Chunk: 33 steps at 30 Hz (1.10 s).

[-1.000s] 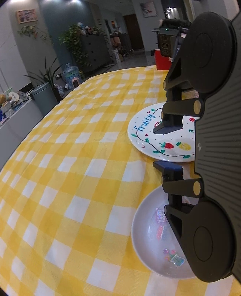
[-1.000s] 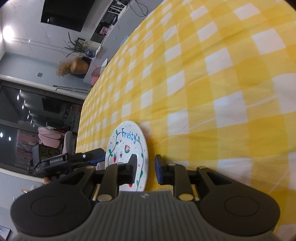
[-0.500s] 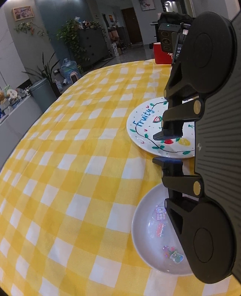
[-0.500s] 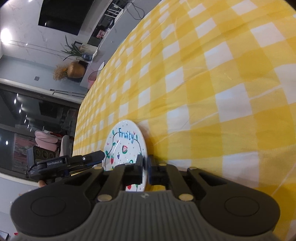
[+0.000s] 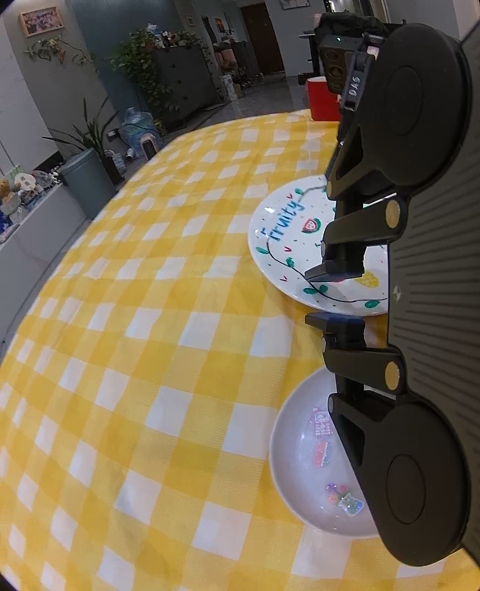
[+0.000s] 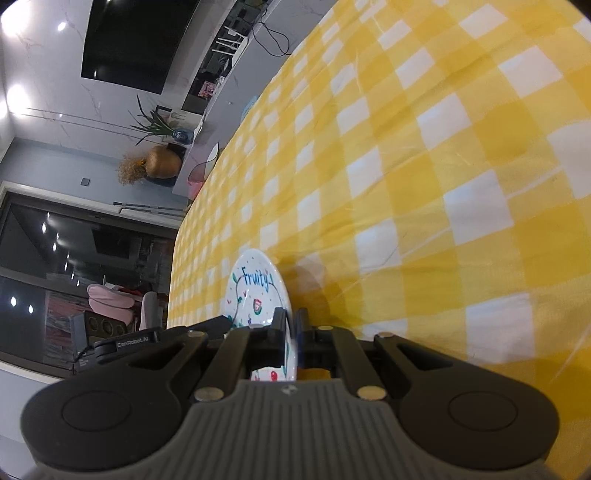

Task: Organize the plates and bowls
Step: 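Lift the Fruity plate with both grippers and carry it over the glass plate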

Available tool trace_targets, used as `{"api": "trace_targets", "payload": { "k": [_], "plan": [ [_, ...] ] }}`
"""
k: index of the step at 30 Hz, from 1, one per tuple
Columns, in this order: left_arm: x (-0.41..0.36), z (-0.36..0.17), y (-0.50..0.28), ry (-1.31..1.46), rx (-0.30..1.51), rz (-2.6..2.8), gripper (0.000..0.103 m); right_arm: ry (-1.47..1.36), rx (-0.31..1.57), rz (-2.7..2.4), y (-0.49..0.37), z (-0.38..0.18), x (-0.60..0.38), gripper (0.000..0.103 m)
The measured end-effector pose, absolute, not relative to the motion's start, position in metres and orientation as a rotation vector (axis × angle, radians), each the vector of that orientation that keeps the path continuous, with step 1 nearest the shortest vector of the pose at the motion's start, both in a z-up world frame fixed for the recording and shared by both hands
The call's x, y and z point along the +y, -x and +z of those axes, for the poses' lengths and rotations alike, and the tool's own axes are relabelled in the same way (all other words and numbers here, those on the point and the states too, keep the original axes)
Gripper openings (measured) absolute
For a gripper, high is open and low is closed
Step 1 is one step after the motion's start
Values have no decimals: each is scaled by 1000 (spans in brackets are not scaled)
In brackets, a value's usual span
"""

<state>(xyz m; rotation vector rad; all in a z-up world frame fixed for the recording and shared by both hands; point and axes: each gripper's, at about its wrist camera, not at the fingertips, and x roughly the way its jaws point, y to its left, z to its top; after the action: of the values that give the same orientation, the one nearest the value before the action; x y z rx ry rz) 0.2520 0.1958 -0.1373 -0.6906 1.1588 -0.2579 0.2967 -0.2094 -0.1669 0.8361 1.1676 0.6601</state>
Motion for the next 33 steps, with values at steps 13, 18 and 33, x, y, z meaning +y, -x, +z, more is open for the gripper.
{"api": "trace_targets", "payload": {
  "k": [13,18,33],
  "plan": [
    [185,-123,-258,850,1151,-393,19,-810,1149,619,-282,-139,-231,3],
    [164,-121,-262,802,1173,-421,16,-823,1139,581,-270,-127,-246,3],
    [97,-114,-264,629,1267,-506,16,-841,1118,485,-213,-111,-289,3]
  ]
}}
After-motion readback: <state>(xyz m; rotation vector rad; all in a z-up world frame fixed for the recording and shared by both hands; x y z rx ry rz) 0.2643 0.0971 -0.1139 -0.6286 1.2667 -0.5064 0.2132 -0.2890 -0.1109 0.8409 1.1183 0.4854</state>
